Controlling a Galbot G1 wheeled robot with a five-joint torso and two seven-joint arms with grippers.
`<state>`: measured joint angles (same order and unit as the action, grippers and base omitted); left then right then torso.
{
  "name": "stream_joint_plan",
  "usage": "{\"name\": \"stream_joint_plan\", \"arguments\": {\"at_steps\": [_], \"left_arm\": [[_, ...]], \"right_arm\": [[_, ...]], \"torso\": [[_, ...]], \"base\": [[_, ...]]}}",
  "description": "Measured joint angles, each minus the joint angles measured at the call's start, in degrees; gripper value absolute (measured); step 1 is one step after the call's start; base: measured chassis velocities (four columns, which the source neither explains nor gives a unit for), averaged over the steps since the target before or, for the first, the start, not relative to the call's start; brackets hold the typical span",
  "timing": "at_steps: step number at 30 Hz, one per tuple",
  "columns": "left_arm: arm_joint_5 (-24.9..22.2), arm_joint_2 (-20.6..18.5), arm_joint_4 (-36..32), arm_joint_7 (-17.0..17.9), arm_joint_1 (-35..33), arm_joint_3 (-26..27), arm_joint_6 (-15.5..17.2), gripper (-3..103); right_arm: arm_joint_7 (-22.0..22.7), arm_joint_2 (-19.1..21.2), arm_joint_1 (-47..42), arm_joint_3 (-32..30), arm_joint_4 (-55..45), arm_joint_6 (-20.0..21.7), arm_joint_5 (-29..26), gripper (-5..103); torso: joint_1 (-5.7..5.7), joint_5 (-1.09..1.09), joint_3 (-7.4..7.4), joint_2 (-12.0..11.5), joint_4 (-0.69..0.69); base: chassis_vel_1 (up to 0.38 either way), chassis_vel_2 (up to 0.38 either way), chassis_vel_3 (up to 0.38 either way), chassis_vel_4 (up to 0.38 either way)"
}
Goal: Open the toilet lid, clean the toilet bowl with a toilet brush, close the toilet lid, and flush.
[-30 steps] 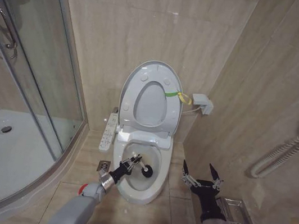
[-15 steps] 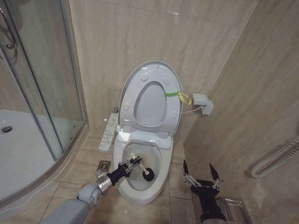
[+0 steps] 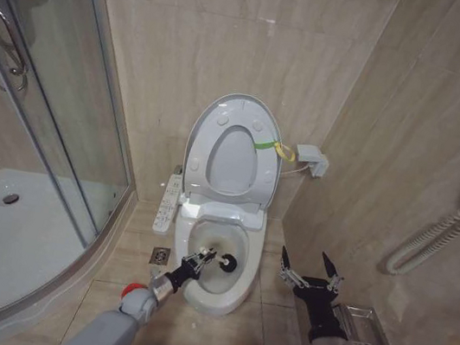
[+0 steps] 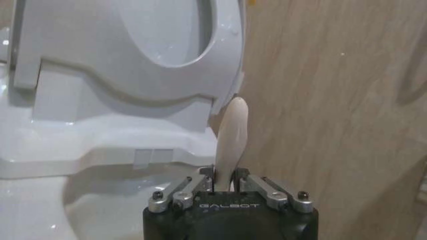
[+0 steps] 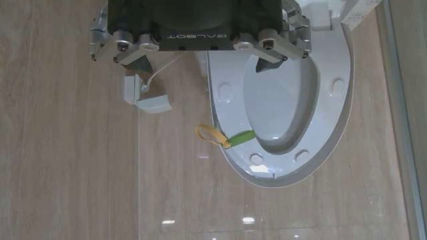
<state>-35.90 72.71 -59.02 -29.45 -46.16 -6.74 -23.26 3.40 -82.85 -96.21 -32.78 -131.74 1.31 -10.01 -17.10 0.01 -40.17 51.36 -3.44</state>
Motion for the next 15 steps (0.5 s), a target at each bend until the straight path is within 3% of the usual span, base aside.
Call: {"name": "stream_joint_plan", "arguments": {"at_steps": [6,15], "left_arm": [[-1.37,-4.44,-9.45,2.0,-4.81,0.35,1.75,18],[-1.01,-7.34,-15.16,5.24,-8.64,0.49,3.41,18]], "right_arm": [[0.0,0.0,0.0,0.0,0.0,0.0,0.0,100],[0.0,0.0,0.0,0.0,0.0,0.0,0.0,100]], "torso": [[0.0,0.01,0.0,0.0,0.0],[0.0,-0.01,0.01,0.0,0.02]], "base": [[0.0,0.0,0.0,0.0],[0.0,0.0,0.0,0.0]]}}
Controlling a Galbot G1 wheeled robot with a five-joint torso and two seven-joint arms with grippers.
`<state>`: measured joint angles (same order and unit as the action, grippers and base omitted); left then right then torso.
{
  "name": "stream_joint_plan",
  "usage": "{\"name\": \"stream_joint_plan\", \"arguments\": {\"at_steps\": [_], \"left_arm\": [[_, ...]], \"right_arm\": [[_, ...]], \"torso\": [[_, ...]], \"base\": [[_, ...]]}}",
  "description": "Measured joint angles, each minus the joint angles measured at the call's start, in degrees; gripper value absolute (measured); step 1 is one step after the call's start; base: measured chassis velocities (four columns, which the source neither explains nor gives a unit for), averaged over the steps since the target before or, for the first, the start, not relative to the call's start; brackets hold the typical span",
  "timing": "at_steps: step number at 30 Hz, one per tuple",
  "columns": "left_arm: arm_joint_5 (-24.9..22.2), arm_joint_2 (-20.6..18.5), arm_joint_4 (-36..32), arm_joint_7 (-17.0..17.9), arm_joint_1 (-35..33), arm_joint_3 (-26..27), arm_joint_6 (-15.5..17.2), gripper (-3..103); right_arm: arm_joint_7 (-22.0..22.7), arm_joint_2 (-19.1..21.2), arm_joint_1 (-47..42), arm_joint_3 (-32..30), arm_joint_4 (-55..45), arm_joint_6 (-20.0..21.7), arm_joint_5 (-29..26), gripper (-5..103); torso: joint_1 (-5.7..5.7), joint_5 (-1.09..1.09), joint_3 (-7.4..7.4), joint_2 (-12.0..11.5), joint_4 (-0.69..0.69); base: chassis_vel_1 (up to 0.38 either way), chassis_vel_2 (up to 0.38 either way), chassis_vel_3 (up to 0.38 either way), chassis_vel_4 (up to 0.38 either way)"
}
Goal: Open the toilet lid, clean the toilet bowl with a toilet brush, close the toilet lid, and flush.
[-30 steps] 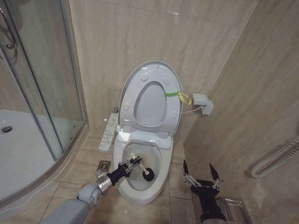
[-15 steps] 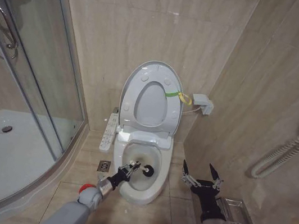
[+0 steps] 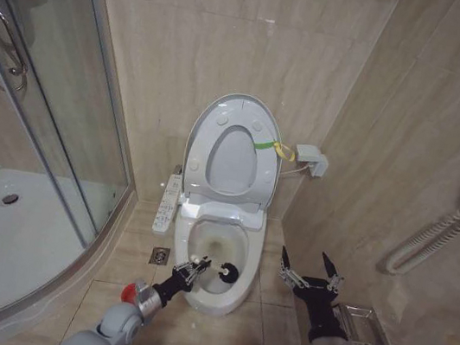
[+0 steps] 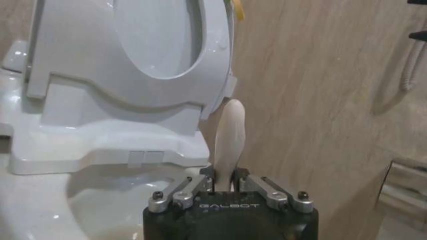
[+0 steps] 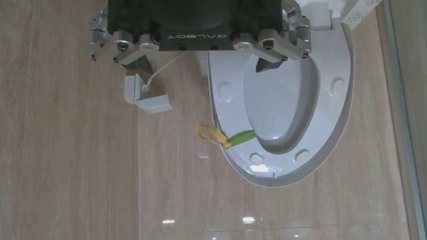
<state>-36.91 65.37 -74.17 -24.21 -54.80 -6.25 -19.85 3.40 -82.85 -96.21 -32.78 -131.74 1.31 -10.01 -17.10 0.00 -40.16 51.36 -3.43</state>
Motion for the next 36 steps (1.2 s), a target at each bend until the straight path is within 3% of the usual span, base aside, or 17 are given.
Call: {"name": "stream_joint_plan", "arguments": {"at_steps": [5,10,16,21,28,32,36], "left_arm": [[1.2,1.37,3.31,3.72,0.41,-0.02,1.05,18],[1.33,4.42,7.07,4.57,2.23,-0.08,0.11,17],[2.71,4.65,5.92,2.89,2.83,1.22,-1.92,17],[5.59,4.51,5.75,0.39,3.51,4.15,-5.9,17],[5.15,3.76,1.81,0.54,3.36,6.01,-5.99,17],[5.44,2.18,-3.21,3.22,1.61,6.89,-4.08,17],[7.49,0.26,-12.05,10.32,-3.28,9.28,0.09,17]], "right_arm": [[0.0,0.0,0.0,0.0,0.0,0.0,0.0,100],[0.0,0.0,0.0,0.0,0.0,0.0,0.0,100],[0.0,0.0,0.0,0.0,0.0,0.0,0.0,100],[0.0,0.0,0.0,0.0,0.0,0.0,0.0,100],[0.0,0.0,0.0,0.0,0.0,0.0,0.0,100],[0.0,0.0,0.0,0.0,0.0,0.0,0.0,100],[0.0,0.0,0.0,0.0,0.0,0.0,0.0,100]], "torso": [[0.0,-0.01,0.0,0.0,0.01],[0.0,0.0,0.0,0.0,0.0],[0.0,0.0,0.0,0.0,-0.01],[0.0,0.0,0.0,0.0,0.0],[0.0,0.0,0.0,-0.01,-0.01],[0.0,0.0,0.0,-0.01,0.0],[0.0,0.0,0.0,0.0,0.0]], "base": [[0.0,0.0,0.0,0.0],[0.0,0.0,0.0,0.0],[0.0,0.0,0.0,0.0],[0.0,0.0,0.0,0.0],[0.0,0.0,0.0,0.0],[0.0,0.0,0.0,0.0],[0.0,0.0,0.0,0.0]]}}
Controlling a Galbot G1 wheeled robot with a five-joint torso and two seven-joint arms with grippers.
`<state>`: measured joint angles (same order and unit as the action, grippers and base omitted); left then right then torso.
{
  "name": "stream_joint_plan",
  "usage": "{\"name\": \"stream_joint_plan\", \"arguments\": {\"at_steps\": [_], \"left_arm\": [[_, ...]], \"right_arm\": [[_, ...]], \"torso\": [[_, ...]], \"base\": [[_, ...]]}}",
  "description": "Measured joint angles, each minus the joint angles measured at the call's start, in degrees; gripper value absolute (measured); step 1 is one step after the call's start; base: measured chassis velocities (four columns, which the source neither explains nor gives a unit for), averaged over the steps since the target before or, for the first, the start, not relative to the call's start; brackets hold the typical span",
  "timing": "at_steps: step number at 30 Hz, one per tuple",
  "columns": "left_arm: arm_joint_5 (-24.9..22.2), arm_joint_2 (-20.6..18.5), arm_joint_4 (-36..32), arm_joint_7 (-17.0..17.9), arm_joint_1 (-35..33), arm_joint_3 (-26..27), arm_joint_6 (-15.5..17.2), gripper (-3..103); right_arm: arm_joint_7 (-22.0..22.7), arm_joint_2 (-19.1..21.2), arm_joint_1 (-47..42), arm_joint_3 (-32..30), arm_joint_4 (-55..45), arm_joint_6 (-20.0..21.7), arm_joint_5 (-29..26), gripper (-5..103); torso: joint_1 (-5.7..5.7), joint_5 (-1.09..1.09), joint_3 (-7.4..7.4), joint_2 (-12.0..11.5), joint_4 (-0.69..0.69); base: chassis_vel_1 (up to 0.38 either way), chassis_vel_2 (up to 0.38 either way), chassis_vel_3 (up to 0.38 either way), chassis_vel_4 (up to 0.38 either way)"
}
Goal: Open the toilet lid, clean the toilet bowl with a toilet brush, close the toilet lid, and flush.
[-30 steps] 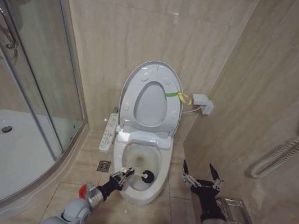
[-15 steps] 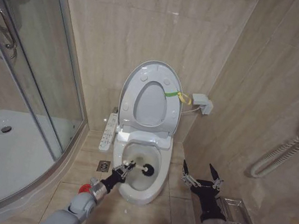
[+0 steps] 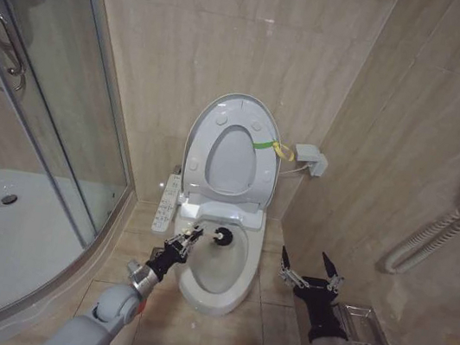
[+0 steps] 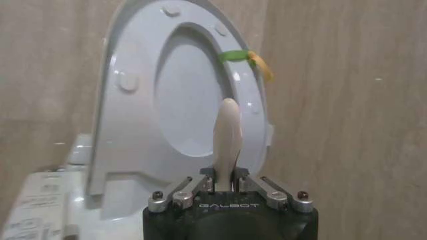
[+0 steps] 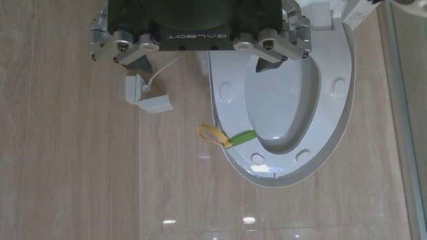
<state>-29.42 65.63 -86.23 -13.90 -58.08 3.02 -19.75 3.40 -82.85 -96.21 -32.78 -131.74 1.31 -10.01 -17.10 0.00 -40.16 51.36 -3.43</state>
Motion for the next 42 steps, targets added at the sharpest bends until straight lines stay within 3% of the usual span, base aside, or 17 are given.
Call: {"name": "stream_joint_plan", "arguments": {"at_steps": [6,10,13,19,25,28,32,35,42], "left_arm": [[1.37,-0.69,-5.44,4.62,-4.86,1.44,1.5,17],[3.94,-0.04,-6.68,6.85,-6.52,1.85,0.02,17],[6.77,1.12,-9.46,10.48,-8.48,1.92,-1.26,17],[7.3,1.48,-12.29,11.98,-9.37,1.76,-0.91,17],[-0.02,1.4,-15.36,14.6,-10.24,0.28,3.6,17],[-0.9,0.96,-15.3,15.21,-10.34,0.11,4.56,17],[-3.08,-0.99,-14.57,16.74,-9.04,-0.65,7.01,17],[-6.67,-4.03,-16.47,18.77,-8.21,-1.97,10.66,17],[-7.82,-5.3,-15.76,19.91,-6.94,-3.12,11.68,17]], "right_arm": [[0.0,0.0,0.0,0.0,0.0,0.0,0.0,100],[0.0,0.01,0.0,0.0,0.0,0.0,0.0,100],[0.0,0.0,0.0,0.0,0.0,0.0,0.0,100],[0.0,0.0,0.0,0.0,0.0,0.0,0.0,100],[0.0,0.01,0.0,0.0,0.0,0.0,0.0,100],[0.0,0.0,0.0,0.0,0.0,0.0,0.0,100],[0.0,0.0,0.0,0.0,0.0,0.0,0.0,100],[0.0,0.0,0.0,0.0,0.0,0.0,0.0,100],[0.0,0.0,0.0,0.0,0.0,0.0,0.0,100]], "torso": [[0.0,0.0,0.0,0.0,0.01],[0.0,0.01,0.0,0.0,0.01],[0.0,0.0,0.0,0.0,0.0],[0.0,0.0,0.0,0.0,0.0],[0.0,0.0,-0.01,0.0,0.01],[0.0,0.0,-0.01,0.0,0.01],[0.0,0.01,-0.01,0.0,0.0],[0.0,0.0,-0.01,0.0,-0.01],[0.0,0.0,-0.01,0.0,0.01]], "base": [[0.0,0.0,0.0,0.0],[0.0,0.0,0.0,0.0],[0.0,0.0,0.0,0.0],[0.0,0.0,0.0,0.0],[0.0,0.0,0.0,0.0],[0.0,0.0,0.0,0.0],[0.0,0.0,0.0,0.0],[0.0,0.0,0.0,0.0],[0.0,0.0,0.0,0.0]]}}
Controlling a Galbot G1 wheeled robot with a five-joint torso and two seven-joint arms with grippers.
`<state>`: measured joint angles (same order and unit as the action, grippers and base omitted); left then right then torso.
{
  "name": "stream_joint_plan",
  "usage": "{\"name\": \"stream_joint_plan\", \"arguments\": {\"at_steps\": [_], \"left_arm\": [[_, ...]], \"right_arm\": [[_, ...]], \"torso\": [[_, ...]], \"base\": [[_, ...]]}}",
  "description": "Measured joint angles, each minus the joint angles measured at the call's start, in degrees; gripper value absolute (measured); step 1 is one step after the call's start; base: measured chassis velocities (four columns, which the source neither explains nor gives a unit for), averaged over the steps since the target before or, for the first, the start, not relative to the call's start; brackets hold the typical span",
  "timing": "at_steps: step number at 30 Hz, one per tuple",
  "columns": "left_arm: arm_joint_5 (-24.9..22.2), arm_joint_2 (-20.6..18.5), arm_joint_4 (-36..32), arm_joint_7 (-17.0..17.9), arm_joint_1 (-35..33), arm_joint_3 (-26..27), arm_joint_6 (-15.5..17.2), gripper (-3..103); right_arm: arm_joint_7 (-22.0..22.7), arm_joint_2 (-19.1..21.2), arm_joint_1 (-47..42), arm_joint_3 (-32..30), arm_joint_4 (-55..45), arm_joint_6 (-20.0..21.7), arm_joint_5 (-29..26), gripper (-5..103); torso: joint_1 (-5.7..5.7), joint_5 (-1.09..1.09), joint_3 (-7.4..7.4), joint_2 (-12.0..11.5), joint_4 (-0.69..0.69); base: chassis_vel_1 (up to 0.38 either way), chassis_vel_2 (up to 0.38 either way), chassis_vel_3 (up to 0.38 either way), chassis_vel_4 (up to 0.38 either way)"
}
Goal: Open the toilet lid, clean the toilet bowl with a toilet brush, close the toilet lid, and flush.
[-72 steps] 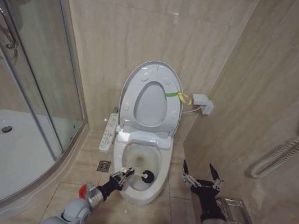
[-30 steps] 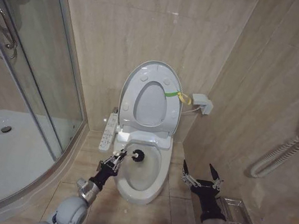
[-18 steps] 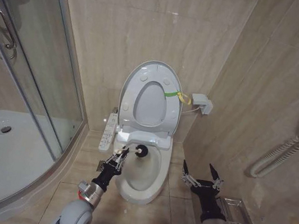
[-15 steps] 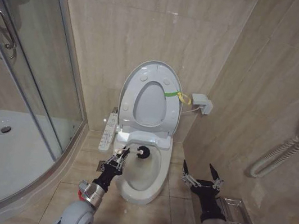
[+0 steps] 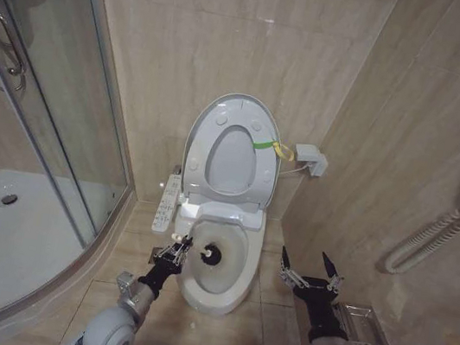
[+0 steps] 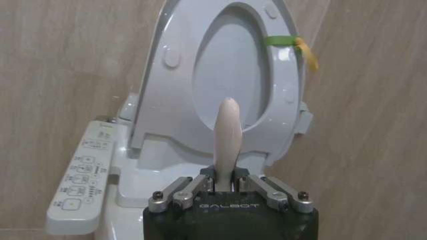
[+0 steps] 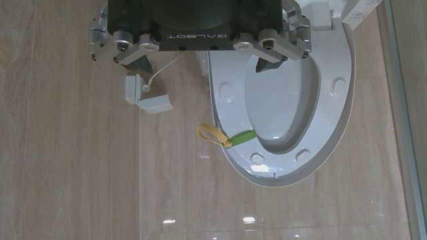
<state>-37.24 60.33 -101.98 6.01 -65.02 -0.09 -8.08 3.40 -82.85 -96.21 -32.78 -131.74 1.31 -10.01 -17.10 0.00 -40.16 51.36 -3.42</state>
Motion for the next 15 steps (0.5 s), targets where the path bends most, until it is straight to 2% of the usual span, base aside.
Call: {"name": "stream_joint_plan", "arguments": {"at_steps": [3,8,15], "left_arm": [[-0.97,1.52,0.5,2.79,2.3,0.3,0.78,17],[-0.85,3.34,2.61,5.56,5.22,1.69,0.9,17],[-1.0,4.51,5.74,5.98,8.23,2.65,0.86,17]], "right_arm": [[0.0,0.0,0.0,0.0,0.0,0.0,0.0,100],[0.0,0.0,0.0,0.0,0.0,0.0,0.0,100],[0.0,0.0,0.0,0.0,0.0,0.0,0.0,100]], "torso": [[0.0,0.0,0.0,0.0,-0.02],[0.0,0.0,0.0,0.0,-0.02],[0.0,0.0,0.0,0.0,0.0]], "base": [[0.0,0.0,0.0,0.0],[0.0,0.0,0.0,0.0],[0.0,0.0,0.0,0.0]]}}
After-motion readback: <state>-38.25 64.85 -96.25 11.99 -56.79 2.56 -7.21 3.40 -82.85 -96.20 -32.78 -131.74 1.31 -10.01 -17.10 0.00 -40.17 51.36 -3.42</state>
